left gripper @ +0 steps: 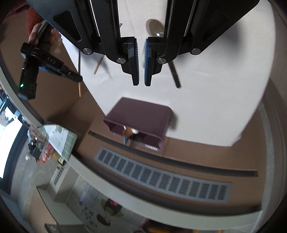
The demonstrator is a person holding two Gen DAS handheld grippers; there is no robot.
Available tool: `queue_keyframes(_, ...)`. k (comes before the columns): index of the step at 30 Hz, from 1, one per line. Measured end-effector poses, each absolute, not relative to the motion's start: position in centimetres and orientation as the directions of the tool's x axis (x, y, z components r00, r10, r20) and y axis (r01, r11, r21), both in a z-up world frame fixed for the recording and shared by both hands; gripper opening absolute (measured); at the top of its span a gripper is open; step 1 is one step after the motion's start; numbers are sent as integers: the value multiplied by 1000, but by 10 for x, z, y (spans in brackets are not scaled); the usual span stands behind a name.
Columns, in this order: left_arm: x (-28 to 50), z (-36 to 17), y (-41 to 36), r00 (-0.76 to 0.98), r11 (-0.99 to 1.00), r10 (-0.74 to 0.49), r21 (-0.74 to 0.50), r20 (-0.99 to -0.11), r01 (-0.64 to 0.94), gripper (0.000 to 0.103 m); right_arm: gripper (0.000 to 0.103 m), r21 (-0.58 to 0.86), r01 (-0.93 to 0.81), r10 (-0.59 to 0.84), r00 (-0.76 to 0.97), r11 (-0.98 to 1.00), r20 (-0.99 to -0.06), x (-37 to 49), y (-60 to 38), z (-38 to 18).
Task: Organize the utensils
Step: 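Lift the silver spoon with the left gripper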
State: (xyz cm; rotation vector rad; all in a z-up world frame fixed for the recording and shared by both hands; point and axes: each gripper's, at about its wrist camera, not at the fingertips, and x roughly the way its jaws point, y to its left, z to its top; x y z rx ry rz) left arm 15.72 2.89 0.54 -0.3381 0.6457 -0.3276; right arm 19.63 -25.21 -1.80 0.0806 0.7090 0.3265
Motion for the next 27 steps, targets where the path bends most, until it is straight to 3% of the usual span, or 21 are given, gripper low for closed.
queue_keyframes(2, 151, 10, 43, 786, 908, -363, -379, -501, 178, 16, 5, 190, -257, 318, 707, 948, -632, 198, -254, -21)
queue_keyframes(4, 153, 10, 52, 799, 920, -327, -364, -504, 147, 36, 5, 201, -254, 323, 696, 946, -641, 200, -255, -24)
queue_keyframes(5, 158, 6, 53, 781, 919, -336, -363, -527, 151, 38, 5, 208, -253, 327, 690, 945, -646, 201, -254, -26)
queue_keyframes(8, 170, -13, 37, 692, 912, -393, -354, -605, 208, 39, 5, 223, -246, 332, 673, 943, -661, 204, -252, -33)
queue_keyframes(11, 183, -42, -10, 555, 893, -432, -253, -711, 372, 40, 5, 221, -252, 334, 661, 942, -672, 203, -250, -37)
queue_keyframes(15, 195, -69, -53, 474, 869, -337, -76, -813, 488, 40, 5, 208, -254, 326, 660, 945, -677, 199, -251, -37)
queue_keyframes(18, 202, -74, -62, 461, 854, -290, -9, -839, 521, 40, 5, 204, -250, 321, 664, 947, -676, 197, -253, -37)
queue_keyframes(27, 216, -80, -67, 432, 846, -272, 1, -860, 534, 39, 5, 220, -250, 332, 649, 943, -685, 201, -251, -42)
